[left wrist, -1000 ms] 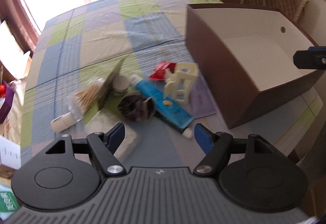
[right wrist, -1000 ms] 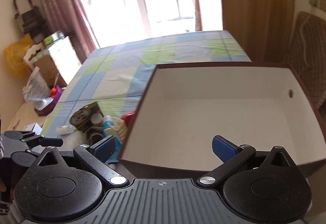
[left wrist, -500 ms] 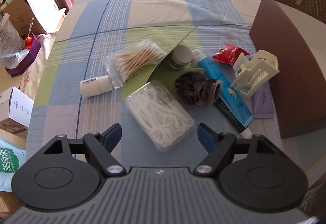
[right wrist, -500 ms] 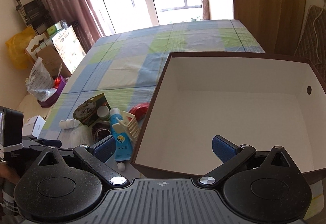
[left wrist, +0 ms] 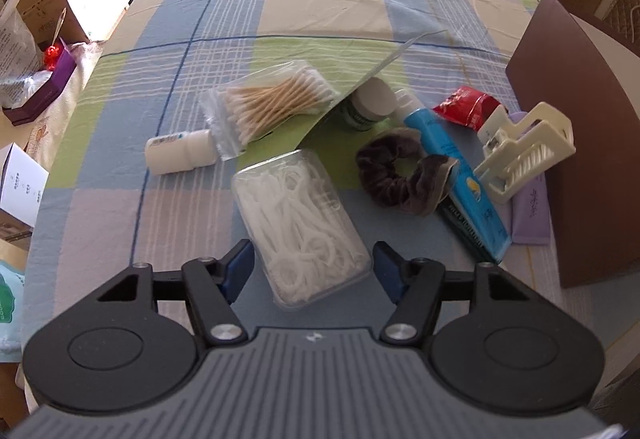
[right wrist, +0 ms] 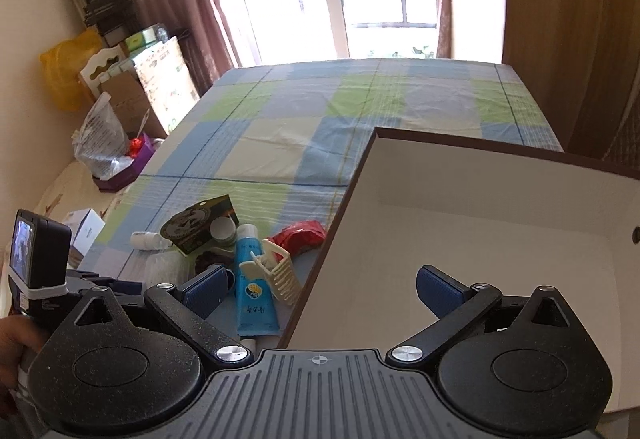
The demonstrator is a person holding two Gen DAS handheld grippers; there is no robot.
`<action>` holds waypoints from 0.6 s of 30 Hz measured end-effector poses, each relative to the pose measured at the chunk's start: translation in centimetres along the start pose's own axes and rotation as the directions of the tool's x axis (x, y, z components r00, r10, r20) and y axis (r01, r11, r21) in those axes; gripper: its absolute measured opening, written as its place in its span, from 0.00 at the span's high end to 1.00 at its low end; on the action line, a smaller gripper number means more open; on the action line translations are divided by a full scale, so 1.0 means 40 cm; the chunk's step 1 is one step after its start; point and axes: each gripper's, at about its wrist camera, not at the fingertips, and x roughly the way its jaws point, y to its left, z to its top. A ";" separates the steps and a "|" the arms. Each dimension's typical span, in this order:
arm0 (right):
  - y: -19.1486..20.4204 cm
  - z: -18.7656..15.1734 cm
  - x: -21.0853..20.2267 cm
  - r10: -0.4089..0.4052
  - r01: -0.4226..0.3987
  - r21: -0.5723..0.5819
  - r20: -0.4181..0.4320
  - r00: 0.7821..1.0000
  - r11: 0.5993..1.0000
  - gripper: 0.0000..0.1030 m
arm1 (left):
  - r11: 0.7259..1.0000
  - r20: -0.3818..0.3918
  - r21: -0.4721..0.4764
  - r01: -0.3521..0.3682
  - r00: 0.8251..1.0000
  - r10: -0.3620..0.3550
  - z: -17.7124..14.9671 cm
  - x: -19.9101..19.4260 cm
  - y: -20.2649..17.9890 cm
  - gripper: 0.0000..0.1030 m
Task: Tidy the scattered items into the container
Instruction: 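Reach the left gripper to the clear floss-pick box and grasp it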
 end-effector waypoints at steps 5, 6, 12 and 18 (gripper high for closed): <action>0.005 0.031 0.024 0.036 -0.040 -0.137 -0.027 0.999 0.990 0.00 | 1.000 -0.001 -0.021 0.002 1.000 -0.002 0.014 0.012 0.017 0.40; 0.005 0.038 0.030 0.047 -0.053 -0.163 -0.036 0.998 0.985 0.00 | 1.000 -0.006 -0.017 -0.004 1.000 0.004 0.019 0.021 0.016 0.40; 0.020 0.077 0.060 0.155 -0.185 -0.333 -0.115 0.981 0.924 0.00 | 1.000 -0.012 -0.017 0.004 1.000 -0.004 0.005 0.022 0.030 0.50; 0.060 0.116 0.114 0.214 -0.300 -0.497 -0.223 0.951 0.814 0.00 | 1.000 0.003 -0.002 0.003 1.000 -0.003 -0.022 -0.042 0.043 0.50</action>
